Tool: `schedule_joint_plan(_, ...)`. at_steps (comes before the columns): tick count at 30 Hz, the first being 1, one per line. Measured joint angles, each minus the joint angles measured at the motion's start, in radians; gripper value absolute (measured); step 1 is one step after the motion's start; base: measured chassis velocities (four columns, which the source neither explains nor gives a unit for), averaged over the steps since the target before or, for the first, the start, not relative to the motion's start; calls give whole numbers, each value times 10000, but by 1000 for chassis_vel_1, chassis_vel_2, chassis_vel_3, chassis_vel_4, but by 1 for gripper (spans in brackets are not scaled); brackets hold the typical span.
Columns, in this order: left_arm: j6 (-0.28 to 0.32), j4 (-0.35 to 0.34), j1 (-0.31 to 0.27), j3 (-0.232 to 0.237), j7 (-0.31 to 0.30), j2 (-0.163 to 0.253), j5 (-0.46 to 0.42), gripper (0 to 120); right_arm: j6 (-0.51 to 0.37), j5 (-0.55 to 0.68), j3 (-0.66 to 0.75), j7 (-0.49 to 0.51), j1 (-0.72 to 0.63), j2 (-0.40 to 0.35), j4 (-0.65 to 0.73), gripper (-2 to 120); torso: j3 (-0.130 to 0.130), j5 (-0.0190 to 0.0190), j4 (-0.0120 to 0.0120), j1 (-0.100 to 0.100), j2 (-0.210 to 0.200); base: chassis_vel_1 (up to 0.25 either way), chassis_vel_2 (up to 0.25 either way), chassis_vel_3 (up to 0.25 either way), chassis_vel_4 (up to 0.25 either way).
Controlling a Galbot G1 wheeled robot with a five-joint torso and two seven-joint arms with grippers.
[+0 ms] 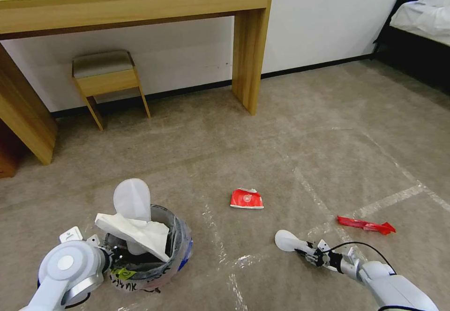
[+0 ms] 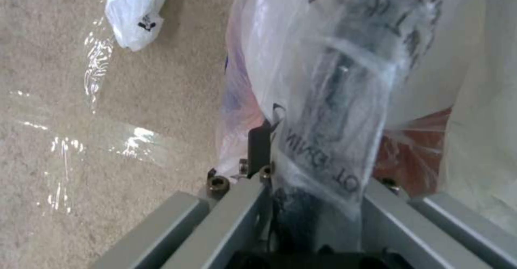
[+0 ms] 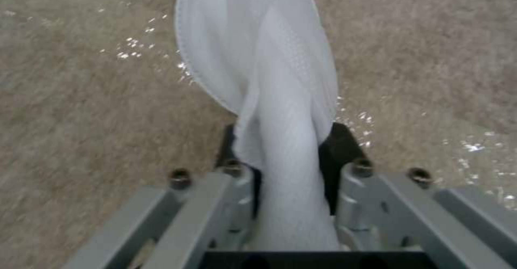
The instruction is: Pick up the trash bin and place the garbage on the floor into it.
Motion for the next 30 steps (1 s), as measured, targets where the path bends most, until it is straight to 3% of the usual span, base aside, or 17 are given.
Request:
schedule_joint_plan(6, 2, 25, -52, 99, -13, -24, 40, 0, 425, 525, 172, 67, -180, -140, 553, 3, 0, 3, 1, 0, 0, 0, 0, 0, 0)
schedule_joint_plan(10, 0, 19, -61, 96, -44, 10, -5, 0, 673, 907, 355, 73, -444, -510, 1348, 3, 0, 0, 1, 0, 0, 0, 0, 0, 0)
schedule_joint_plan(12, -6, 10, -58, 26, -59, 121, -106, 0, 720, 1081, 502, 162, -814, -1065, 2458, 3, 0, 2, -2, 0, 0, 0, 0, 0, 0)
schedule_joint_plan(16, -18, -6, -60, -61, -68, 207, -220, 0, 738, 1381, 633, 246, -930, -1564, 3305, 3, 0, -2, -1, 0, 0, 0, 0, 0, 0)
schedule_joint_plan(25, -44, -190, -32, -282, -164, 215, -438, 0, 523, 2792, 838, 213, -825, -3555, 5921, 3, 0, -2, 0, 0, 0, 0, 0, 0, 0)
schedule_joint_plan(30, -63, -207, -84, -255, -186, 163, -471, 0, 355, 3358, 1311, 319, -585, -4135, 7327, 3, 0, -2, -1, 0, 1, 0, 0, 0, 0)
